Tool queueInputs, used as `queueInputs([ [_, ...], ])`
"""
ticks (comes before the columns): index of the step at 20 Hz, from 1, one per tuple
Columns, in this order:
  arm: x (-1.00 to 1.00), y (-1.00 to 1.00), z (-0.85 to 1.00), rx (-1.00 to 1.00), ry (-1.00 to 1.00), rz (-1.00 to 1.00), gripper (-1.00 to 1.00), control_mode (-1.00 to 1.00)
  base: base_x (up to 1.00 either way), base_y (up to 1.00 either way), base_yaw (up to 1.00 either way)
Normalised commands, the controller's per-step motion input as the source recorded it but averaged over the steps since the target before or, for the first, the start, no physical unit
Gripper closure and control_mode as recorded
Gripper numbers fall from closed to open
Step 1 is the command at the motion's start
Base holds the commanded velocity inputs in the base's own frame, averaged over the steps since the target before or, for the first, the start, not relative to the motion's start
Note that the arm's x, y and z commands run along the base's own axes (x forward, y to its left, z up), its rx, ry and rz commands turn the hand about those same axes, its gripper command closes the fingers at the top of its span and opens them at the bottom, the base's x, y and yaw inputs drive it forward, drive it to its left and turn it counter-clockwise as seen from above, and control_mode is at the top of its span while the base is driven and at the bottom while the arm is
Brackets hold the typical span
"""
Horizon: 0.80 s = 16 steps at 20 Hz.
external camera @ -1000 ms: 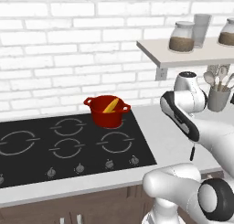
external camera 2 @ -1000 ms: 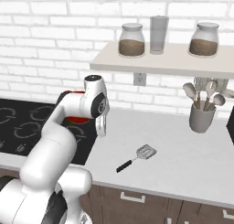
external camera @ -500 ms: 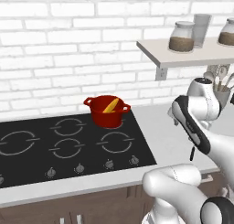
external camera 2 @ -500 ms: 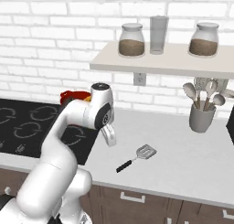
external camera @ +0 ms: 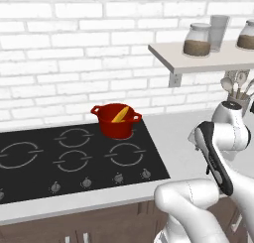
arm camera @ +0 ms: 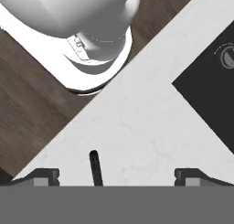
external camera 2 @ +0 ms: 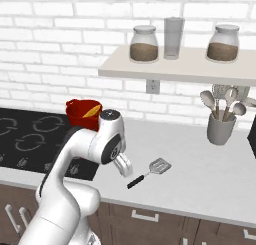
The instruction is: Put the lemon and corn in the pot. Retrieve the spatula and lightly stir the vegetables in the pot.
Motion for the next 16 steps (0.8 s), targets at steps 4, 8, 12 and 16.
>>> queueInputs([
  [4, 0.00, -0.09, -0.45, -0.04, 0.00, 0.06, -1.00, -1.00, 0.00, 0.00, 0.00],
  [8, 0.01, -0.13, -0.45, -0.02, 0.00, 0.04, -1.00, -1.00, 0.00, 0.00, 0.00],
  [12, 0.08, -0.22, -0.33, -0.01, 0.00, 0.02, -1.00, -1.00, 0.00, 0.00, 0.00],
  [16, 0.04, -0.20, -0.29, 0.00, 0.00, 0.03, -1.00, -1.00, 0.00, 0.00, 0.00],
])
